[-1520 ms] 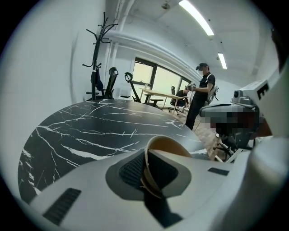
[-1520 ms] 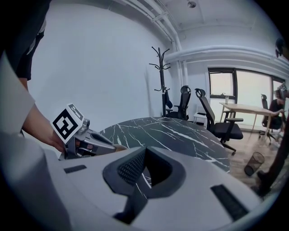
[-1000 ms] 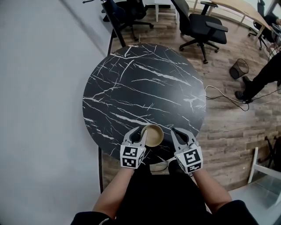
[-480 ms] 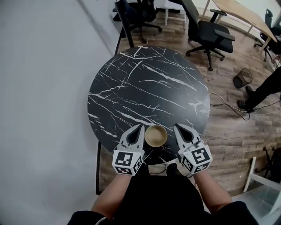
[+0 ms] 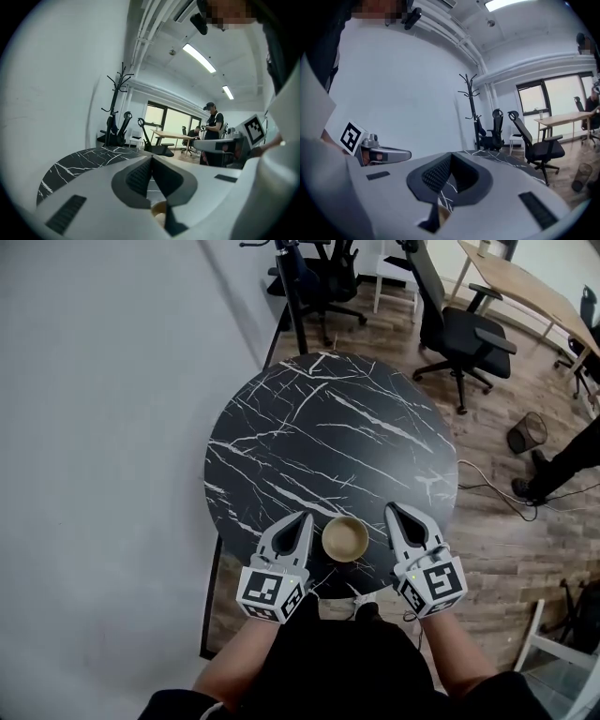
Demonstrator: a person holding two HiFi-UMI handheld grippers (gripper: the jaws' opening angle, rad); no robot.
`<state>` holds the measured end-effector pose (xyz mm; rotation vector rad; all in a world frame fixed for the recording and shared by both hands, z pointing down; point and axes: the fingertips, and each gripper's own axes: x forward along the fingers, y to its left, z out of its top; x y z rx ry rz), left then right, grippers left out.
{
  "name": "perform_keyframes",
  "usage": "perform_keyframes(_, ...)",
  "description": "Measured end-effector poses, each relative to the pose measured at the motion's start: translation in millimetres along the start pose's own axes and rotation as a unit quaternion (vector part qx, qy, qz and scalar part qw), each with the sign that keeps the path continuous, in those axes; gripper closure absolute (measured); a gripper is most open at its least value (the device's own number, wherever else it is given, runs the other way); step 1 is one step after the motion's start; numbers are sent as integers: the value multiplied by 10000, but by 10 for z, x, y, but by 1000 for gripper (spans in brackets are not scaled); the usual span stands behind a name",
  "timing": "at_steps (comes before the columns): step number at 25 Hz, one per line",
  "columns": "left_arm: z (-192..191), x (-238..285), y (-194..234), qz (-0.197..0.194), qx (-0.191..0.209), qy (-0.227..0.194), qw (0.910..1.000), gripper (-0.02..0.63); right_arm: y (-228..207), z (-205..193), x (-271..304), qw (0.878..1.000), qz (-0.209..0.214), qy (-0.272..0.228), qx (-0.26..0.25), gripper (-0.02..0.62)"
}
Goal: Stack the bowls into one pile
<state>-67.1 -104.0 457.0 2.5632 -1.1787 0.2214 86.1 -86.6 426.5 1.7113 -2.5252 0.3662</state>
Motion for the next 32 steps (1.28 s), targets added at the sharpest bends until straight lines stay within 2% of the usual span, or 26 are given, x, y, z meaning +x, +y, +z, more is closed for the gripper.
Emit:
perform_keyframes(4,57,-50,78,112,14,-33,9999,591,91,221,8,9992,122,-367,-141,589)
perform_keyframes(8,147,-100,112,150,90,-146,9997,591,236,275,32,9971,353,-355,-565,591)
perform_keyframes(12,208,-149,121,169,164,-230,9995,591,326,325,42,9952,395,-373,-817,591)
perform_keyframes(32,224,-139,171,193,249,-221,9993,591,352,268,175,9953,434,-184,-848,591)
